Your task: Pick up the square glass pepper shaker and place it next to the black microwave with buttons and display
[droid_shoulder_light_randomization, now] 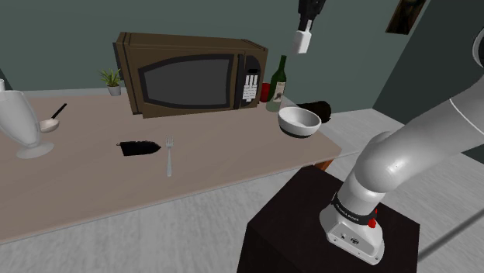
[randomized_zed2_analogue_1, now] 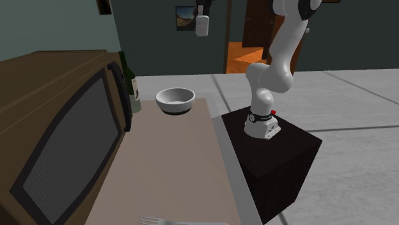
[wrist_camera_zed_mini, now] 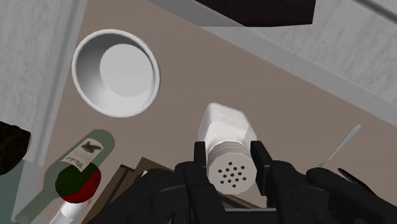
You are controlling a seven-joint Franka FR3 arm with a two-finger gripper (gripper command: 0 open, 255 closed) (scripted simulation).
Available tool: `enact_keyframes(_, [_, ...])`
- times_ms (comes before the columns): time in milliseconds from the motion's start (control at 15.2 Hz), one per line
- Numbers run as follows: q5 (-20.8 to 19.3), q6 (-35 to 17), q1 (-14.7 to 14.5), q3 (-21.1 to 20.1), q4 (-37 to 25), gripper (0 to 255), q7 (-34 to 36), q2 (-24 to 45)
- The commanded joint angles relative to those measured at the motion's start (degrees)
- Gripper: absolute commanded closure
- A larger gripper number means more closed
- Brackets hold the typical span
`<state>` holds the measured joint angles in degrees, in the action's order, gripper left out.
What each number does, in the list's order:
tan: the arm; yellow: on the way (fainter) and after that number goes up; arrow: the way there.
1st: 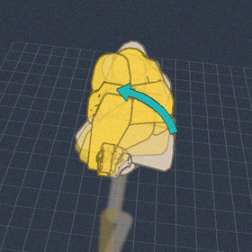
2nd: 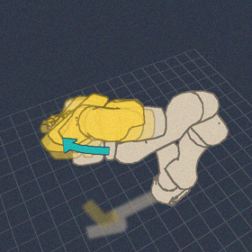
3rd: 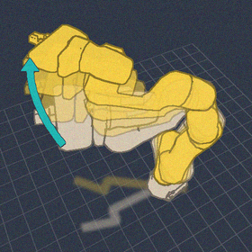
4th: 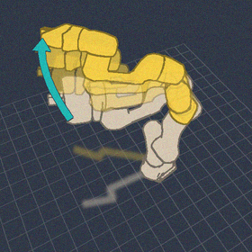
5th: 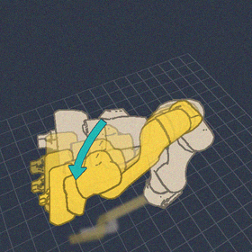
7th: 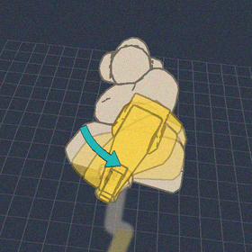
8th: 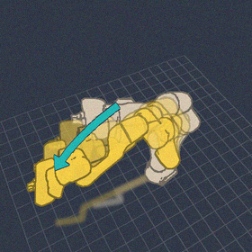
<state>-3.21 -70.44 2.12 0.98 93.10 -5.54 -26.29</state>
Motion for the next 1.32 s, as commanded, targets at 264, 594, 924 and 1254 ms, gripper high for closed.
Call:
enact_keyframes(264, [0.03,0.18,0.15,0.58,-9.84,255,-0.76,9.65])
enact_keyframes(594, [0.38,1.07,0.41,1.25,-23.05,255,-1.66,21.93])
enact_keyframes(924, [0.46,-2.58,0.5,1.34,-19.86,255,-1.64,22.39])
enact_keyframes(1254, [0.4,-7.5,0.47,1.3,-11.9,255,-1.36,19.35])
